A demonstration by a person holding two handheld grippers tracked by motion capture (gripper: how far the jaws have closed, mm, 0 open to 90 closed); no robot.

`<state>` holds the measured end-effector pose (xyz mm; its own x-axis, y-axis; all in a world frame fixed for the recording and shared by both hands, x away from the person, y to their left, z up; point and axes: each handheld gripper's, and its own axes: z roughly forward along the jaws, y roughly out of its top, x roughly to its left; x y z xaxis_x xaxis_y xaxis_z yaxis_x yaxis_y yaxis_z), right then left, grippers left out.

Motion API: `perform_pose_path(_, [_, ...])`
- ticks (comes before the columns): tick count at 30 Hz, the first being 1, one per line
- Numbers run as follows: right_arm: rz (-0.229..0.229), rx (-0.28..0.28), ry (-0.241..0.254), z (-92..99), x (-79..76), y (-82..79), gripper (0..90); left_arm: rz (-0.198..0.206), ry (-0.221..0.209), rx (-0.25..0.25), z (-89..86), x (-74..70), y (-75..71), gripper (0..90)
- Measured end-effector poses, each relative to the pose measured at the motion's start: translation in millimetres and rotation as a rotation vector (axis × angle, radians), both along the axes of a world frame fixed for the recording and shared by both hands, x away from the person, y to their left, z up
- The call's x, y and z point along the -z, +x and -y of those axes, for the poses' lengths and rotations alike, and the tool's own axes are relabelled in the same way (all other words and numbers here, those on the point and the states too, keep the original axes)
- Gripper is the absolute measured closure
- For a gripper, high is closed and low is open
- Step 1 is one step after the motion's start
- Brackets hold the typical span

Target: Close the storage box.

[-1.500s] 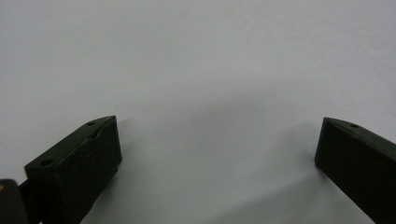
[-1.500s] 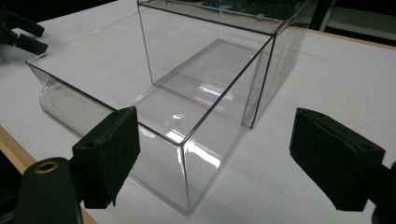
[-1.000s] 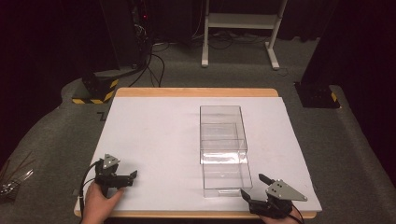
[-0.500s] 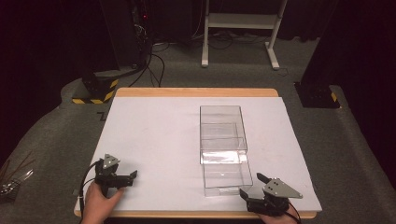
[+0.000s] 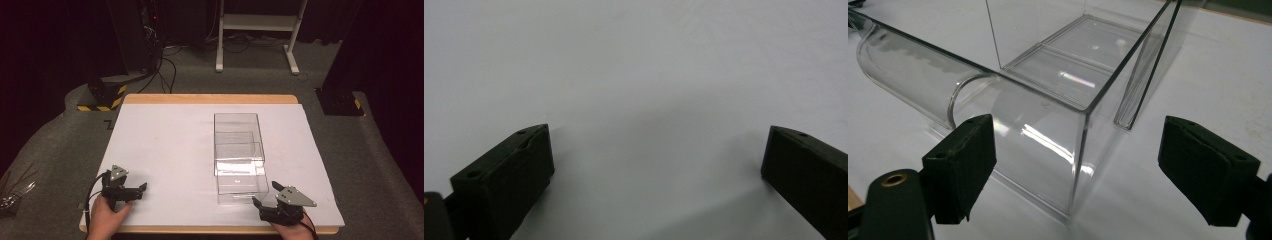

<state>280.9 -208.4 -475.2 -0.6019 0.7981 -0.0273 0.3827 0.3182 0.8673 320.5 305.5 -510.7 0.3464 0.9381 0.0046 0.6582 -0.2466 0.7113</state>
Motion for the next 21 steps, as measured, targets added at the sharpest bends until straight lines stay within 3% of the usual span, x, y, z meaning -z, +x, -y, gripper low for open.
perform_pose_path(21, [0.023,0.014,-0.005,-4.0,13.0,26.8,15.3,0.0,0.0,0.0,-0.1,0.0,0.0,0.6])
